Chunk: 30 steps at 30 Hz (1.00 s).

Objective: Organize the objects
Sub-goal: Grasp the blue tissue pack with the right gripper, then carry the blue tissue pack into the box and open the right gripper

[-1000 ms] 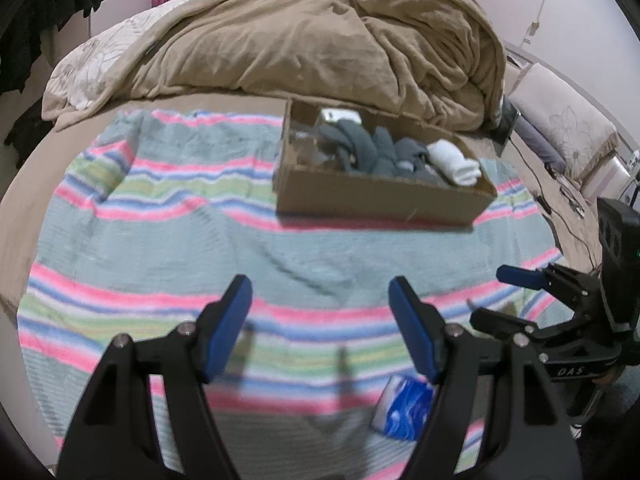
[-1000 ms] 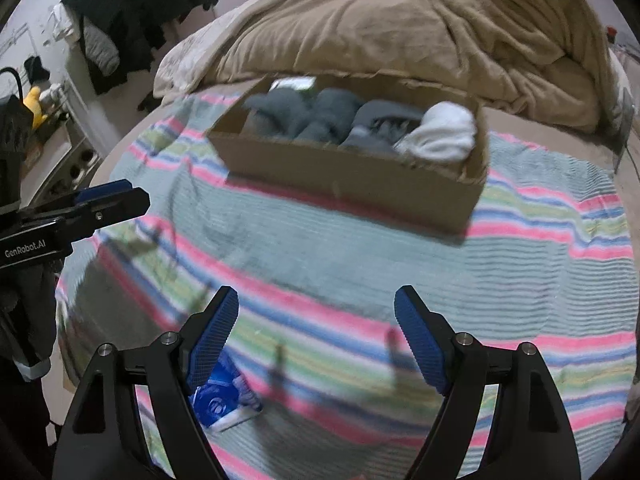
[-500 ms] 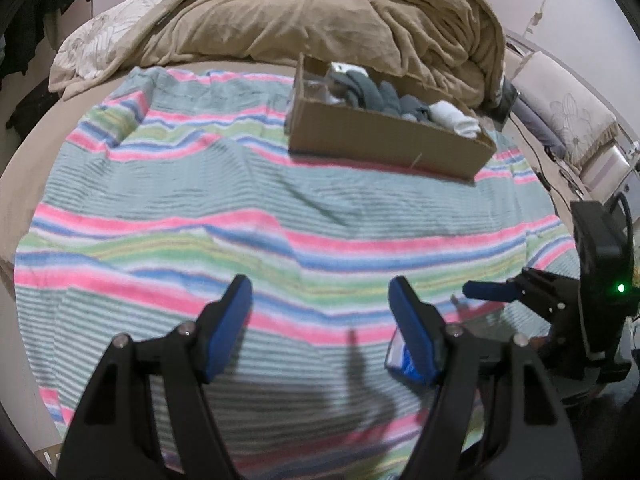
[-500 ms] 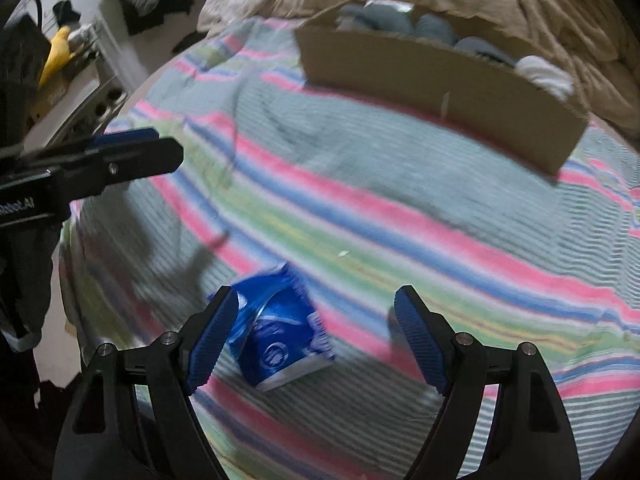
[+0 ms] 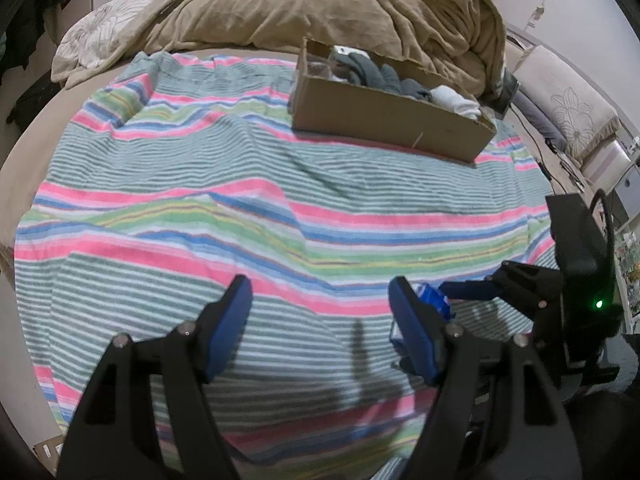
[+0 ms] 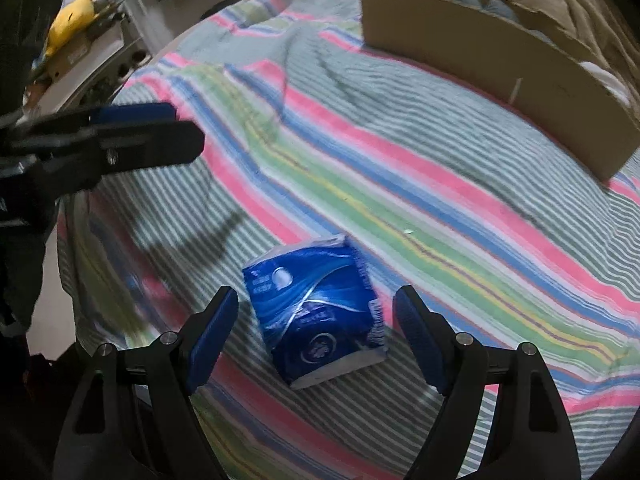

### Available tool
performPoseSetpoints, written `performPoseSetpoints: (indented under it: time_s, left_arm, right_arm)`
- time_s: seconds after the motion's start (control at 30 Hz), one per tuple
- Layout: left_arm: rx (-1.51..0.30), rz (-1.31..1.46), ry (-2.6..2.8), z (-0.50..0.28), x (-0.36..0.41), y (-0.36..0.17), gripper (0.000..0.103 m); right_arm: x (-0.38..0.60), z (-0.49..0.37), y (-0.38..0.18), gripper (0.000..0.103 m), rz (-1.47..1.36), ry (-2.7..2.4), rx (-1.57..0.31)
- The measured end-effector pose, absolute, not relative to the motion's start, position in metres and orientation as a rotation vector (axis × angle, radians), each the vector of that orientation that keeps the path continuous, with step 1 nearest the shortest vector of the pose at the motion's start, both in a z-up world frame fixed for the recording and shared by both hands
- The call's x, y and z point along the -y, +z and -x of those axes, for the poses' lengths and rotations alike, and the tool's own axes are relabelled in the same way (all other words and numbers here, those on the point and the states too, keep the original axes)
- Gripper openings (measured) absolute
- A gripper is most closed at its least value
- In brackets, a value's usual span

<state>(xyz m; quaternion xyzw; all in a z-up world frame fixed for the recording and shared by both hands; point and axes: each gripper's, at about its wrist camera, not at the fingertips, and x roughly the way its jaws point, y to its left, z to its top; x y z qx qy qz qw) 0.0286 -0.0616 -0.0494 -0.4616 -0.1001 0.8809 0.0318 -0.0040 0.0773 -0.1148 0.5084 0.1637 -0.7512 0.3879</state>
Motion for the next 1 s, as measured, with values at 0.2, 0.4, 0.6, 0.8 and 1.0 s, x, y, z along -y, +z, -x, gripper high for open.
performPoseSetpoints:
  time_s: [0.2,0.4,0.6,0.8,1.0]
  left_arm:
    - [0.308,1.435,2.713,-0.025,0.061,-0.05,0.072]
    - [0.292,1.433,2.72,-0.017,0.058,-0.046,0.072]
    - [0.27,1.421,2.727,-0.007,0.053,-0.038,0.072]
    - [0.248,1.406,2.737,0.008,0.048,-0.03,0.072]
    - [0.235,1.383,2.754,0.025,0.046,-0.021,0.072]
  right_arm:
    - [-0.085,0.012,-0.117,0.06,-1.32,-1.926,-0.42]
    - [-0.098,0.021,-0.103,0.057,-1.287,-1.96,-0.379]
    - [-0.116,0.04,-0.079,0.057,-1.25,-2.016,-0.324]
    - [-0.126,0.064,-0.053,0.057,-1.183,-2.102,-0.283]
    - [-0.135,0.094,-0.027,0.057,-1.122,-2.181,-0.245]
